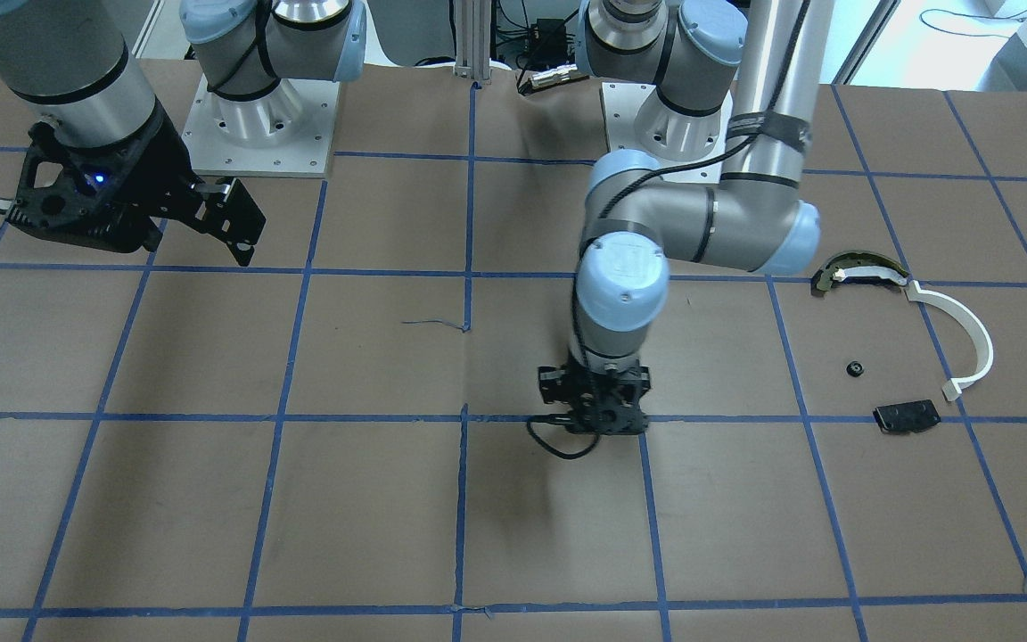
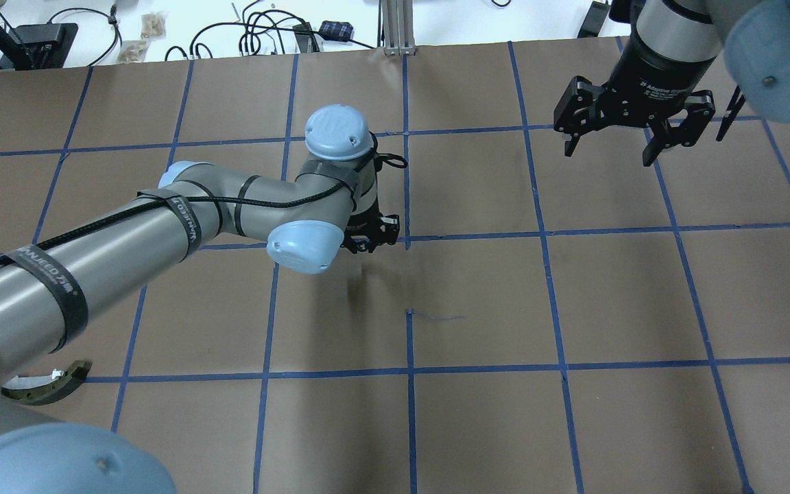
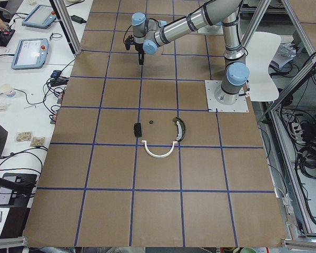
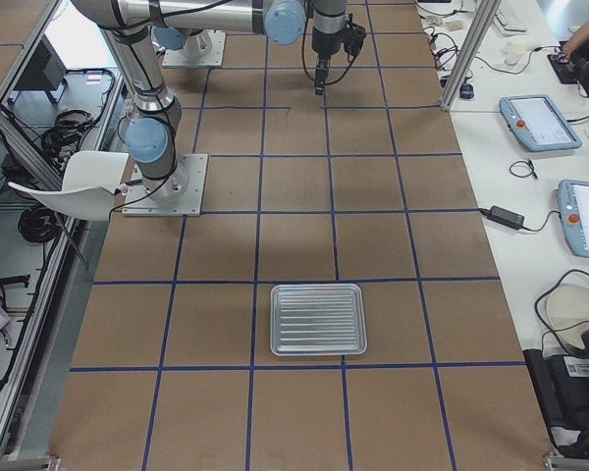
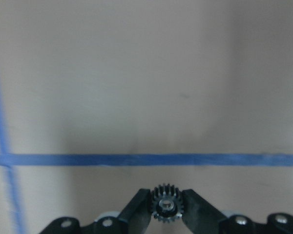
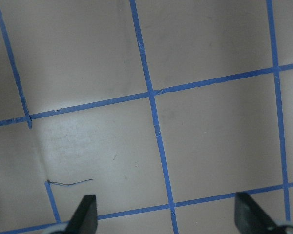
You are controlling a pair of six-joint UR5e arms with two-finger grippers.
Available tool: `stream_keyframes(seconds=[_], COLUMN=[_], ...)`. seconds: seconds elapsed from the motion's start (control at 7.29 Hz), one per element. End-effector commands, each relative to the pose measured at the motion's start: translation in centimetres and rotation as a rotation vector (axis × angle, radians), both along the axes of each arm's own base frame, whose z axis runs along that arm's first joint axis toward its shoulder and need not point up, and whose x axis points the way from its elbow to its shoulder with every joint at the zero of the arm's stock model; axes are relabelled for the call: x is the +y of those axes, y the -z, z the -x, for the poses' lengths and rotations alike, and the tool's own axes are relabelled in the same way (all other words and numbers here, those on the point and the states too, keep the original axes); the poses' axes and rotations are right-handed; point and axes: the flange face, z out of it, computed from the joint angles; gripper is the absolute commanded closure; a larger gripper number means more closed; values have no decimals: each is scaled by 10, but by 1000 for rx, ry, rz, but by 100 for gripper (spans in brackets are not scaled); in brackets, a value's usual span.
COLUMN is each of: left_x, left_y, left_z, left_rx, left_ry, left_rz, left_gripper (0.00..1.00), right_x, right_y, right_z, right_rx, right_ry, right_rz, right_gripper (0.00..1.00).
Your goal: Place bearing gear from tray to pile
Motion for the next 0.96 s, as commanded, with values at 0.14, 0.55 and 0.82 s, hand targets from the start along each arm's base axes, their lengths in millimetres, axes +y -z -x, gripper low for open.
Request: stream_keyframes(seconds=[0.14,0.55,0.82], left_x=[-15,4,25], left_y=[-32,14,38], left_z=[-202,-328,-342], left_rx=[-46,28,61], left_ry=[166,163,162], left_rz=[-40,-89,-141], left_gripper=[100,100,100], right_x=[2,2,2], right_y=[-2,-3,-2], right_z=[0,0,0], right_rx=[4,-1,5], right_ry=[0,0,-1], right_rz=[2,3,0], right_gripper=[0,0,0])
